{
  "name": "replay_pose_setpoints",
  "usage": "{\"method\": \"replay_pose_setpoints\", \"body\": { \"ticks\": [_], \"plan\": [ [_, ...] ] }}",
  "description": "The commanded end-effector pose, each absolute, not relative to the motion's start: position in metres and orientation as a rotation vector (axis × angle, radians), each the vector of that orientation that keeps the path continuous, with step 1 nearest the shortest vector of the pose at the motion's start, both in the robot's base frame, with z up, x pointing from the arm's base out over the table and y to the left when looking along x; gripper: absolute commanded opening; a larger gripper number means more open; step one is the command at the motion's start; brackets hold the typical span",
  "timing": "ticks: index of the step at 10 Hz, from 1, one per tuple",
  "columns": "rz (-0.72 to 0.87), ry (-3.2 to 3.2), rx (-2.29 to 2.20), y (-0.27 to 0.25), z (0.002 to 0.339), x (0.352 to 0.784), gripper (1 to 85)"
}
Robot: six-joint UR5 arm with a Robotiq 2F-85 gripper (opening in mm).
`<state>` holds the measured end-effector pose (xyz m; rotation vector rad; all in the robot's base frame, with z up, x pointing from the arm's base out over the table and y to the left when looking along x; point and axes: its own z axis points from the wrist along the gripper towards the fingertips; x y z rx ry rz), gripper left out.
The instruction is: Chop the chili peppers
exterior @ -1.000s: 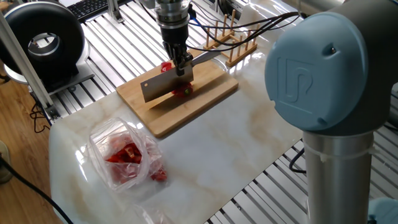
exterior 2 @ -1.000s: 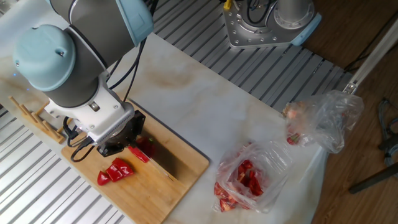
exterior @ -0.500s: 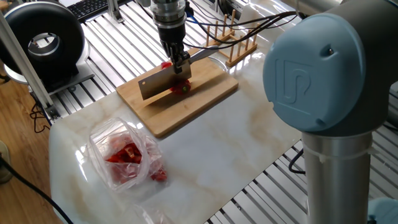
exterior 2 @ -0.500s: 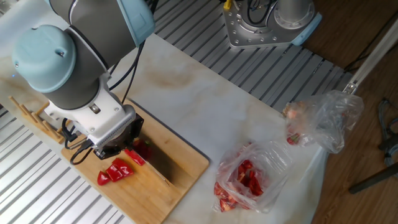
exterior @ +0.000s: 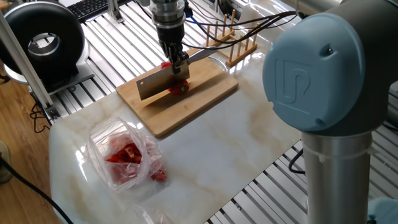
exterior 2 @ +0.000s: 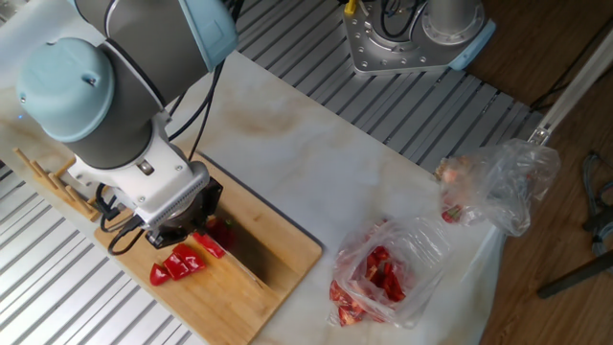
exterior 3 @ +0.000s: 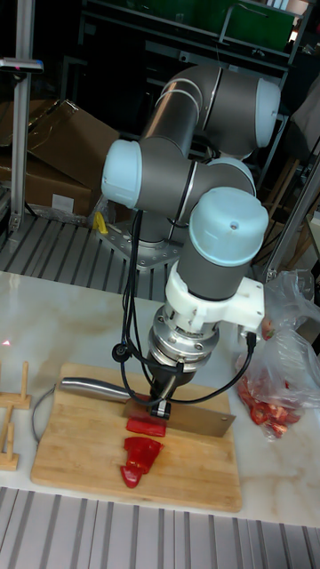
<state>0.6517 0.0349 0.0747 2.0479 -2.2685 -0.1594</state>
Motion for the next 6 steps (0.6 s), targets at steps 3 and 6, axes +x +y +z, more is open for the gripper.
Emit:
{"method": "replay_pose_setpoints", "body": {
  "ticks": [3,6],
  "plan": [
    [-0.153,-2.269,2.061,0.027,0.065,0.651,1.3],
    [-0.128,-2.239,2.062,0.015,0.072,0.653,1.3]
  ]
}}
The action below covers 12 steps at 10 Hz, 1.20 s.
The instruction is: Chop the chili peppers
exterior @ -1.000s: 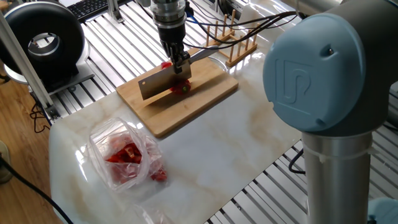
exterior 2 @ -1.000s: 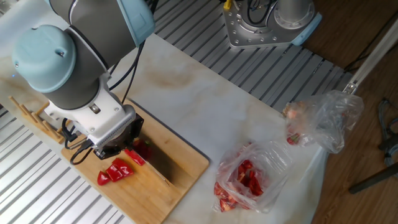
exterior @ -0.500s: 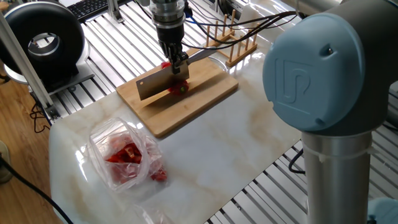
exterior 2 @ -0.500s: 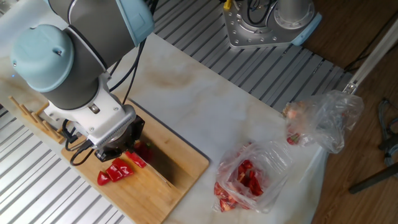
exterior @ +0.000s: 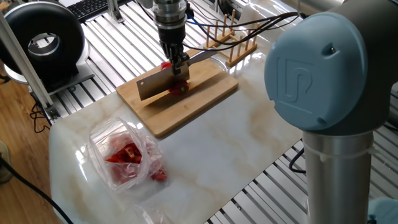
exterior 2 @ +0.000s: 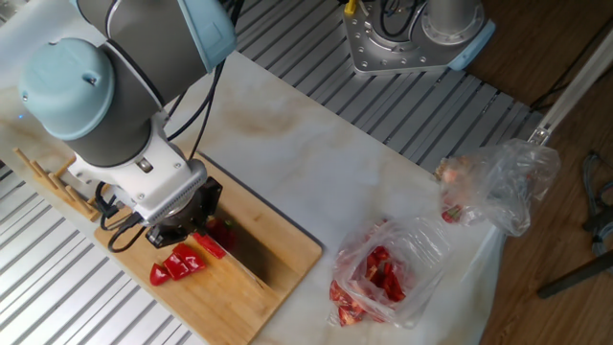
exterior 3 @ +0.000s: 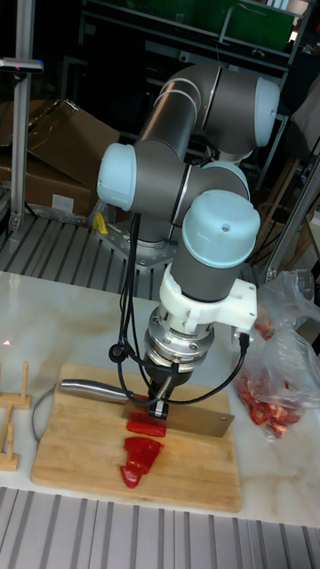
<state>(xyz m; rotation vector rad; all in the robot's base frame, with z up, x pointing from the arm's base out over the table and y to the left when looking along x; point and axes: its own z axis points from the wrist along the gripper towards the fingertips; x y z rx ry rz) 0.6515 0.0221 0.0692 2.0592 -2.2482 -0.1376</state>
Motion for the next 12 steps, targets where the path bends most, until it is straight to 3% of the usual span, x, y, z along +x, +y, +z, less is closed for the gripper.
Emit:
{"method": "replay_pose_setpoints", "body": {
  "ticks": [1,12],
  "plan": [
    [-0.122,-2.242,2.054,0.014,0.071,0.653,1.3],
    [-0.028,-2.251,1.996,0.033,0.068,0.653,1.3]
  ]
}}
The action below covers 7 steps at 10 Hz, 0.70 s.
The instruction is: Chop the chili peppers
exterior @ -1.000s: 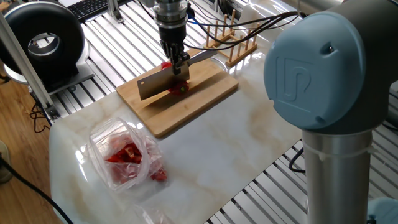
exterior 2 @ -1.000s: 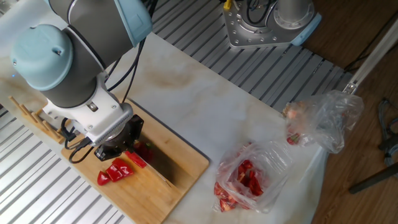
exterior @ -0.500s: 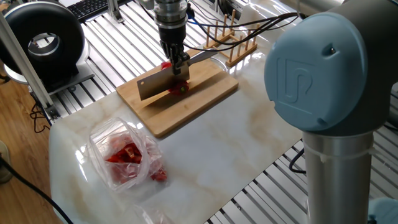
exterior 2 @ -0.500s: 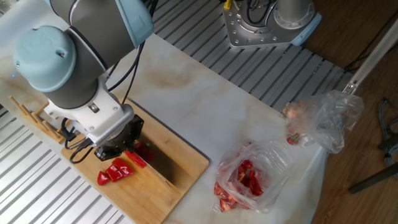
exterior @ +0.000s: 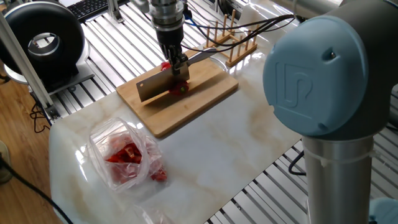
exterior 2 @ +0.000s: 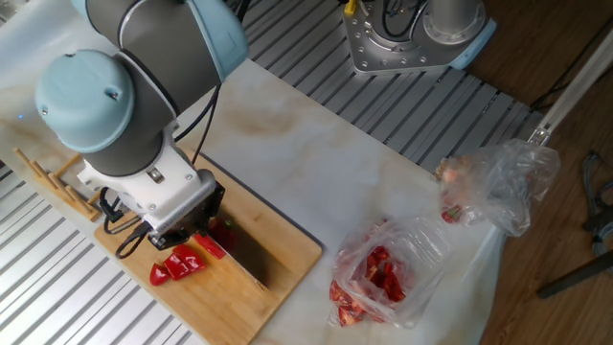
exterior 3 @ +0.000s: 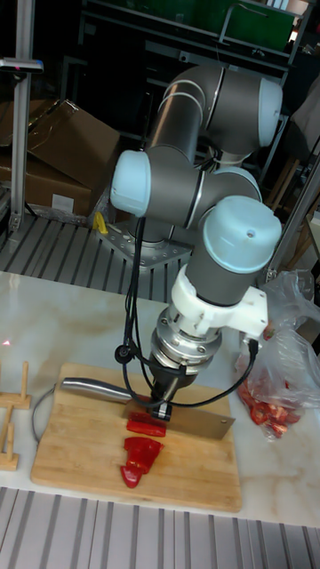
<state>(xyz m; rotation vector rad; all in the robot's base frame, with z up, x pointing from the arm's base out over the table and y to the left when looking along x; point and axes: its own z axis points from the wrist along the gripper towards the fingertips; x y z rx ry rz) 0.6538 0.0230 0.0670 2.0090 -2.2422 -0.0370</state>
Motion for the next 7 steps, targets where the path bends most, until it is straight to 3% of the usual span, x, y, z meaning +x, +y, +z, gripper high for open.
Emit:
{"method": "replay_pose_setpoints", "body": {
  "ticks": [1,7],
  "plan": [
    [-0.016,-2.253,1.990,0.037,0.068,0.653,1.3],
    [-0.042,-2.253,2.018,0.040,0.066,0.652,1.3]
  ]
}}
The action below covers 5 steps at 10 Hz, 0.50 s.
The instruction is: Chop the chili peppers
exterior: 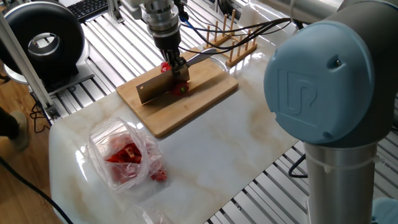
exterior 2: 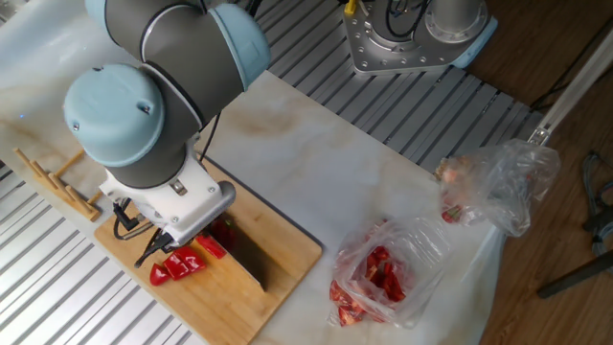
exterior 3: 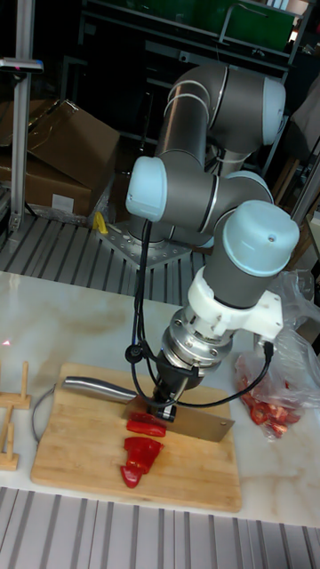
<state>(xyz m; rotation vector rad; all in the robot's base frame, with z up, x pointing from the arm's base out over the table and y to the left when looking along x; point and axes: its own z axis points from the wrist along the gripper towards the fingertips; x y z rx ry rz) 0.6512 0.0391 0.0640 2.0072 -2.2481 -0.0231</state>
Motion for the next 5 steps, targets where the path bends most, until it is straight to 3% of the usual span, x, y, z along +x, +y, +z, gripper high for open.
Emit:
{"method": "replay_pose_setpoints", "body": {
  "ticks": [1,5],
  "plan": [
    [-0.049,-2.260,2.029,0.040,0.067,0.655,1.3],
    [-0.110,-2.320,2.078,0.038,0.055,0.654,1.3]
  ]
}}
